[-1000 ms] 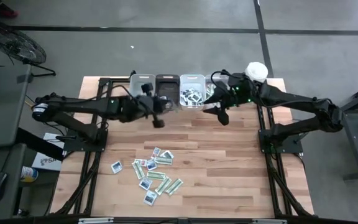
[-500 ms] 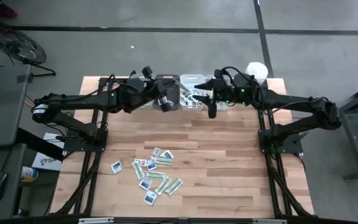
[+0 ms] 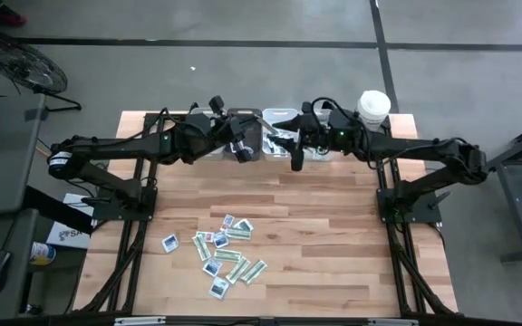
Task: Pick & Place First Aid Supplies
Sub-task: Put the green bandage into the transparent bin
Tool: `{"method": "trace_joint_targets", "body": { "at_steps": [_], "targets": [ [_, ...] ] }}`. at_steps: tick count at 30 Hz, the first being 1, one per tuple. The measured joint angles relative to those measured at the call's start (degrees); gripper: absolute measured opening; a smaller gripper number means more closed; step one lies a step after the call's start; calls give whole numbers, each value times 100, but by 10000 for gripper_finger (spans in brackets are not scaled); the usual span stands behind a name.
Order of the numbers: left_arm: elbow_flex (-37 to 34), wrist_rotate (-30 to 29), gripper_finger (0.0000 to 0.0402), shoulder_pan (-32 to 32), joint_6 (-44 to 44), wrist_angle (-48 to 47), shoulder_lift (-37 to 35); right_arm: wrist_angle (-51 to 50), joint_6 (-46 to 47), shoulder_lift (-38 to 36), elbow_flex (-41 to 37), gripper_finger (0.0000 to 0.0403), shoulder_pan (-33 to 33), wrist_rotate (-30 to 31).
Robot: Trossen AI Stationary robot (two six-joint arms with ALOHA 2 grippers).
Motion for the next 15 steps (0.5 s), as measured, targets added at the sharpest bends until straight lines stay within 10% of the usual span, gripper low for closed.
{"method": "trace_joint_targets", "body": {
  "at_steps": [15],
  "targets": [
    [0,6,0,0,127,-38,0,115,-277,-2,-2,9,-4,119]
  ]
}}
